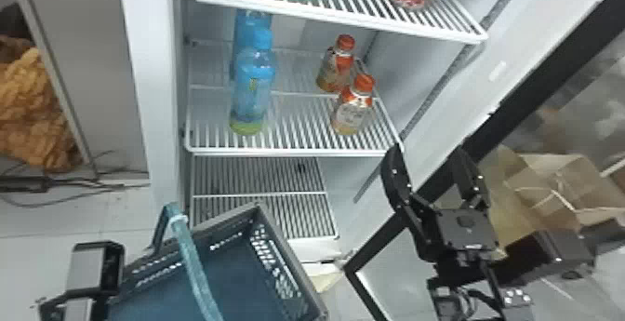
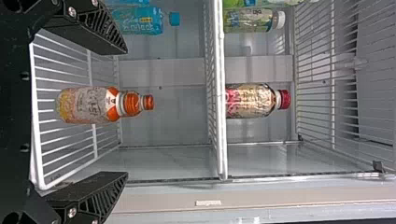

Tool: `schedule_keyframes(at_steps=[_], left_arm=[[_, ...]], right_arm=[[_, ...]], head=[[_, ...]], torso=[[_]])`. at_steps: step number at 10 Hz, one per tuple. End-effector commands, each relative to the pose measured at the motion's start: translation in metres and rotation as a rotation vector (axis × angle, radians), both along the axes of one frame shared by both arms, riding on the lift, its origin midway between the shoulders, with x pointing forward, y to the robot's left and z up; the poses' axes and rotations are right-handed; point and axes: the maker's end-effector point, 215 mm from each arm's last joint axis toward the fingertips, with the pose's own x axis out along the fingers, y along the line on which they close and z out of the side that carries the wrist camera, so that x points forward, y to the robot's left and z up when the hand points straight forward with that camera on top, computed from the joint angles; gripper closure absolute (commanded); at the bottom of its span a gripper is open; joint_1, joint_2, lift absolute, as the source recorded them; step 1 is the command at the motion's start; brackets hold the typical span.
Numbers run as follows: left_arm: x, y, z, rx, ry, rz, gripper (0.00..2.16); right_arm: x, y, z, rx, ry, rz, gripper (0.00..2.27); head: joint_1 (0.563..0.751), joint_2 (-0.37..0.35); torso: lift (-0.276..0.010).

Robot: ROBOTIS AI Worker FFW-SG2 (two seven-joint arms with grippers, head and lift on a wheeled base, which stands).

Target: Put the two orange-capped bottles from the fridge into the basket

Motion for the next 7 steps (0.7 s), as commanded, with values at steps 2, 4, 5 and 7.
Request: schedule_keyframes(at_steps=[2, 4, 5, 7], left_arm=[[-0.0001, -0.0001, -0.0005, 0.002, 0.0, 0.0, 1.19], [-0.0001, -0.0001, -0.0005, 0.002, 0.0, 0.0, 1.19], [-0.0001, -0.0001, -0.0005, 0.002, 0.0, 0.0, 1.19], [-0.0007, -0.0006, -0.0003, 0.001, 0.0, -0.002, 1.19]], right_arm=[[0.0004, 0.0006, 0.0042, -0.018, -0.007, 0.0, 0.12], [0.0003, 0.0002, 0.0042, -0.016, -0.007, -0.002, 0.11], [0.0003, 0.0002, 0.0042, -0.016, -0.007, -0.002, 0.11], [0.003, -0.0013, -0.0007, -0.017, -0.002, -0.005, 0.11]], head=[[0.695, -0.35], [0.695, -0.35], [0.695, -0.35], [0.695, -0.35]], torso=[[-0.235], [-0.235], [-0.235], [-0.235]])
